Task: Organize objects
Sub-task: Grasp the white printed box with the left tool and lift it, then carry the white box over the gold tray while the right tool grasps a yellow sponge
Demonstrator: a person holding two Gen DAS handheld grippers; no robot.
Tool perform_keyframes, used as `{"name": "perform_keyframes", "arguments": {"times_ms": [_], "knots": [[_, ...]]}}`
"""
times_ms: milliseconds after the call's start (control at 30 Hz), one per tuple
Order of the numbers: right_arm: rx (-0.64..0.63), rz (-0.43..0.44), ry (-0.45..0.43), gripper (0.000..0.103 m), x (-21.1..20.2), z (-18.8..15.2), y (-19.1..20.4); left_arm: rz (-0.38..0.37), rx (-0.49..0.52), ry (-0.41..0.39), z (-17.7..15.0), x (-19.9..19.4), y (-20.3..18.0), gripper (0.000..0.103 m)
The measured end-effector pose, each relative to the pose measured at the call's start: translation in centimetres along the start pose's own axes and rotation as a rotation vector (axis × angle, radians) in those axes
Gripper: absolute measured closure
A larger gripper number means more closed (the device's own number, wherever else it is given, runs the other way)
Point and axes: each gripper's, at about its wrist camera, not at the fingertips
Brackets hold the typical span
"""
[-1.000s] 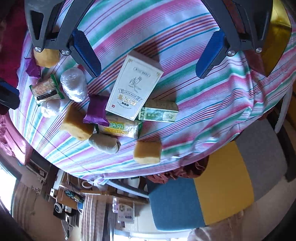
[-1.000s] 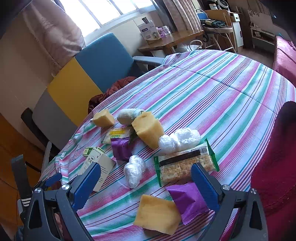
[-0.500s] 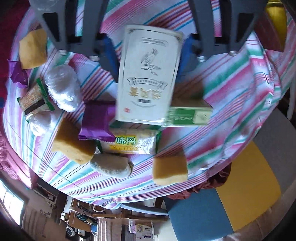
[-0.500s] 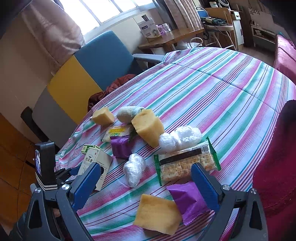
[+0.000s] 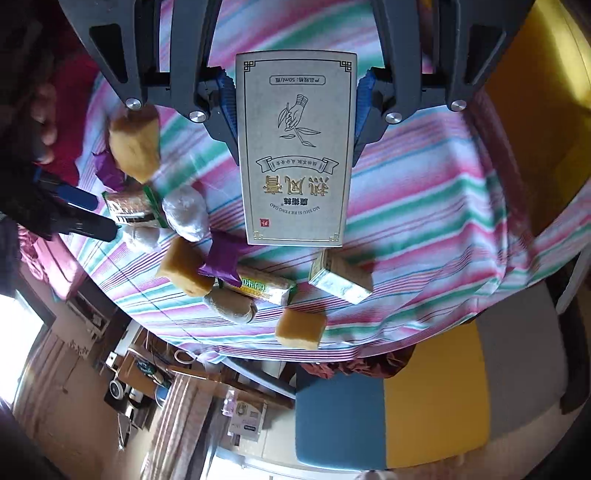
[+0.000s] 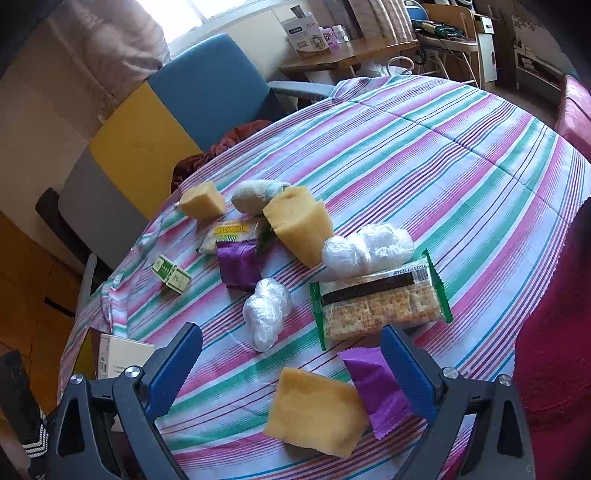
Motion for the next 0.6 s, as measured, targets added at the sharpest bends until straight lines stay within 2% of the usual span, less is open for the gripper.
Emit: {"name": "perform_keyframes", "arguments": {"times_ms": [133, 300, 367, 433, 600], "knots": [[-0.111, -0.009, 0.083, 0.007, 1.0, -0.4, 1.9, 0.007, -0.044, -0.02, -2.0, -2.4, 1.7, 0.052], [-0.373, 0.011, 0.223, 0.007, 1.7, -1.0, 5.0, 0.001, -0.094, -0.055, -3.8, -5.6, 4.5, 0.052], [-0.515, -0.04, 0.268, 0.007, 1.9, -1.4, 6.2, -0.022, -0.115, -0.069, -4.3, -6.8, 5.3, 0.052], [-0.622, -0.076, 0.317, 0.007, 2.4, -1.9, 6.9, -0.001, -0.12, -0.095, -4.7, -8.0, 5.9, 0.052], [-0.758, -0.179, 0.424, 0.007, 4.7, -2.9, 7.0, -0.012, -0.16, -0.144, -5.6, -10.9, 7.9, 0.052]]}}
Point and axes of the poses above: each gripper's, at about its wrist camera, not at the fingertips, and x roughly the way its jaws point, y to its left, z to its top, and after that the axes turned 8 degrees about -x, right-handed
